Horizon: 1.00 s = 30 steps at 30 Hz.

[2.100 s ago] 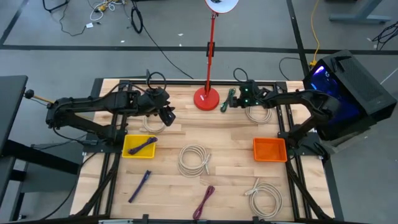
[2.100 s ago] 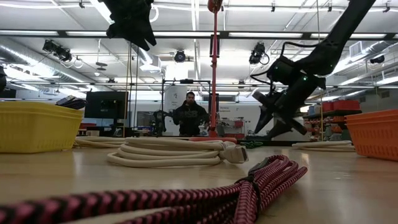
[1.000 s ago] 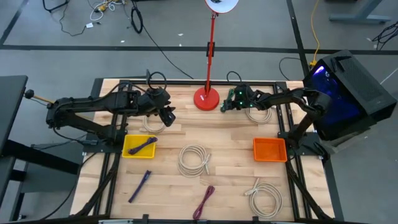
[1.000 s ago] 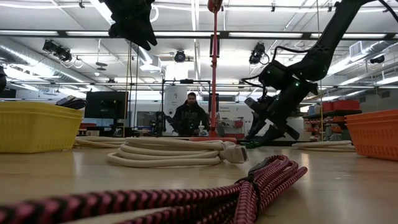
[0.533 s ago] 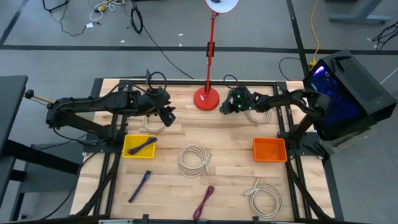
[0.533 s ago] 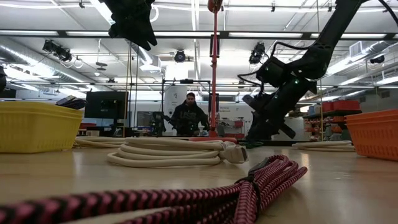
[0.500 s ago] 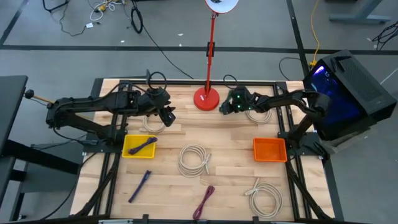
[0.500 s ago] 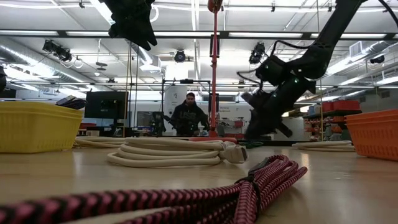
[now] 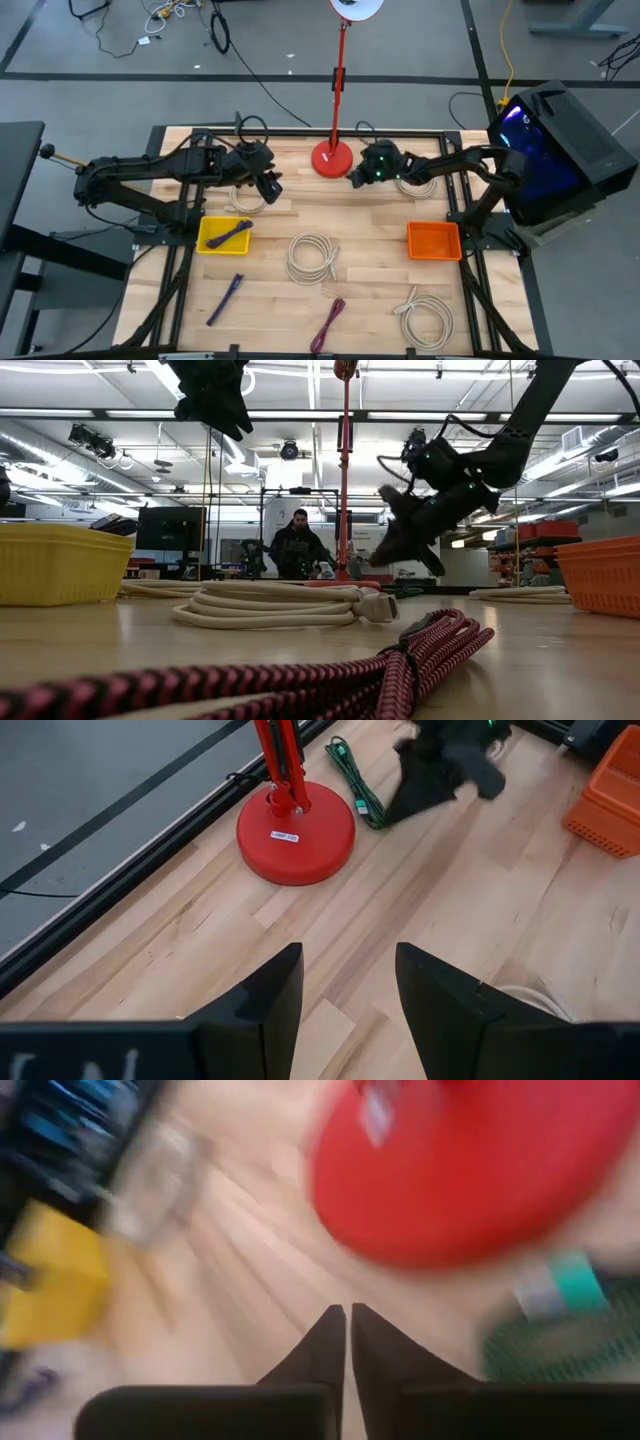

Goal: Pick & Place USB Port
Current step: Put the black and green charger cable into the yellow bin

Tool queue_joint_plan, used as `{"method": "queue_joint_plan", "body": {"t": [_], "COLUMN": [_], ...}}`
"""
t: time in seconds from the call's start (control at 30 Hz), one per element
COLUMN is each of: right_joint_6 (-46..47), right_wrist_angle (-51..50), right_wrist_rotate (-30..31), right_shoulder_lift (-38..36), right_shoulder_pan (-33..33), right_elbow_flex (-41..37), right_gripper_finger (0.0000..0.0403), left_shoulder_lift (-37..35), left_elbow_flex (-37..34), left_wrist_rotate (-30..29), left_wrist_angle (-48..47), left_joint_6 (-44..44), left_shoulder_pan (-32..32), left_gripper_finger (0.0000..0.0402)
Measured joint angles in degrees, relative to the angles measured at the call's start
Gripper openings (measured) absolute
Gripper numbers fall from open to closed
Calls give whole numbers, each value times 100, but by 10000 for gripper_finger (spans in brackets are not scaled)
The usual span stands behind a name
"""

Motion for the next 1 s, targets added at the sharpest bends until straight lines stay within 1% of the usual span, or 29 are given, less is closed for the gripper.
{"method": "queue_joint_plan", "body": {"t": [0.07, 0.23, 0.33, 0.5, 0.63, 0.7, 0.8, 0.87, 1.0], "right_joint_6": [31, -438, -619, -1062, -1769, -2224, -2771, -3159, -3857], "right_wrist_angle": [48, -669, -769, -809, -1186, -1558, -2407, -3191, -4555], "right_wrist_rotate": [-41, 49, 58, 30, 0, 30, 370, 665, 1499], "right_shoulder_lift": [-102, -215, -215, -215, -215, -215, -215, -215, -213], "right_shoulder_pan": [-38, -53, -56, -59, -58, -53, -28, -29, -29], "right_elbow_flex": [6, 205, 273, 505, 847, 1052, 1460, 1762, 2378], "right_gripper_finger": [40, 73, 105, 170, 216, 234, 249, 253, 251], "left_shoulder_lift": [0, 2, 2, 2, 2, 2, 2, 2, 2], "left_elbow_flex": [0, 0, 0, 0, 0, 0, 1, 2, 0], "left_wrist_rotate": [19, 102, 101, 101, 99, 99, 99, 99, 99], "left_wrist_angle": [0, -2, -2, -3, -4, -4, -4, -3, -4], "left_joint_6": [-4, -110, -114, -114, -110, -108, -108, -105, -103], "left_shoulder_pan": [-2, -5, -7, -7, -4, -4, -4, -4, -4], "left_gripper_finger": [167, 167, 167, 167, 167, 167, 167, 167, 167]}}
